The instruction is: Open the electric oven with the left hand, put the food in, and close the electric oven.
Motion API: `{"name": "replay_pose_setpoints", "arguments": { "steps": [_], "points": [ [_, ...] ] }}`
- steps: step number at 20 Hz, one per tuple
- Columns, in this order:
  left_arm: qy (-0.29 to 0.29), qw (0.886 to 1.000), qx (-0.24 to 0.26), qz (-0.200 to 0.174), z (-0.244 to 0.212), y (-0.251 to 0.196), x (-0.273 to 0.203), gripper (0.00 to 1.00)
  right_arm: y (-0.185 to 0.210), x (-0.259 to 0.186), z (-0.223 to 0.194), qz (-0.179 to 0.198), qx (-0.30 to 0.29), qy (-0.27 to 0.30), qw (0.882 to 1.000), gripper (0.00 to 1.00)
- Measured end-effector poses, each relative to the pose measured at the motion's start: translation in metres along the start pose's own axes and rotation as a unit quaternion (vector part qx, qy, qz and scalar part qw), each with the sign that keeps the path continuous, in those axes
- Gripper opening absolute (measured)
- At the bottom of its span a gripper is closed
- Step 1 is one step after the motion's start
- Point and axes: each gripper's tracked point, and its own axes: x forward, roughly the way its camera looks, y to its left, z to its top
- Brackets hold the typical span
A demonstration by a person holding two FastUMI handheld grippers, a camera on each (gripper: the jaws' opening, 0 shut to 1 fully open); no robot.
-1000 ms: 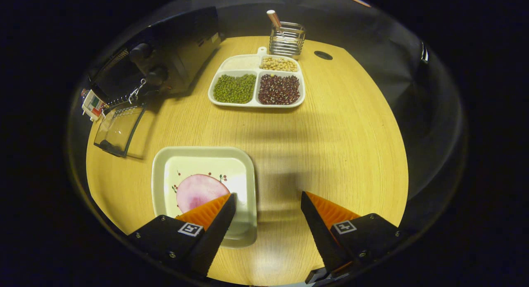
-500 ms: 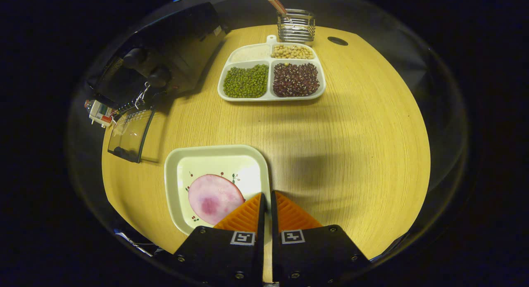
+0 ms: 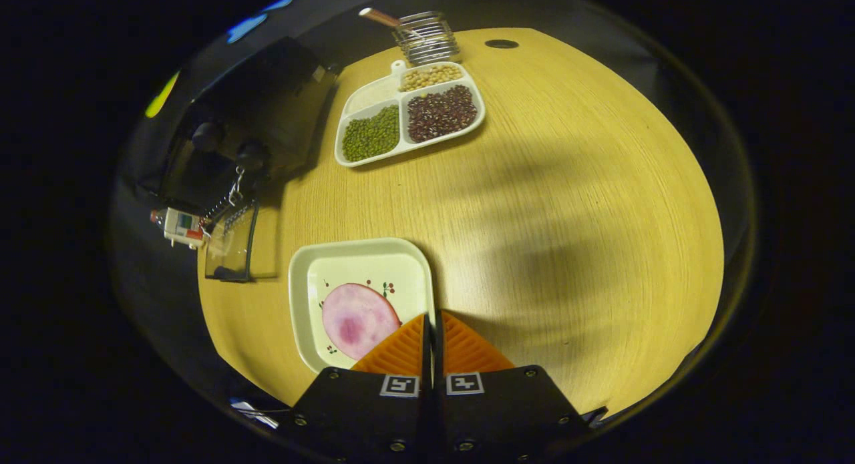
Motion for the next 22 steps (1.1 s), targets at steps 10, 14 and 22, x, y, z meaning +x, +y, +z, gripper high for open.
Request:
{"name": "replay_pose_setpoints", "arguments": {
  "steps": [10, 14, 22],
  "points": [
    [-0.005, 1.000, 0.008, -0.015, 0.011, -0.014, 0.004, 0.99, 0.000, -0.012, -0.011, 0.149, 0.200, -0.053, 0.967, 0.00],
    [-0.008, 1.000, 0.005, -0.021, 0.017, -0.018, 0.005, 0.99, 0.006, -0.017, -0.013, 0.180, 0.241, -0.067, 0.951, 0.01],
    [-0.033, 0.999, 0.001, -0.043, 0.039, -0.025, 0.002, 0.95, 0.044, -0.064, -0.027, 0.249, 0.289, -0.109, 0.918, 0.00]
  ]
}}
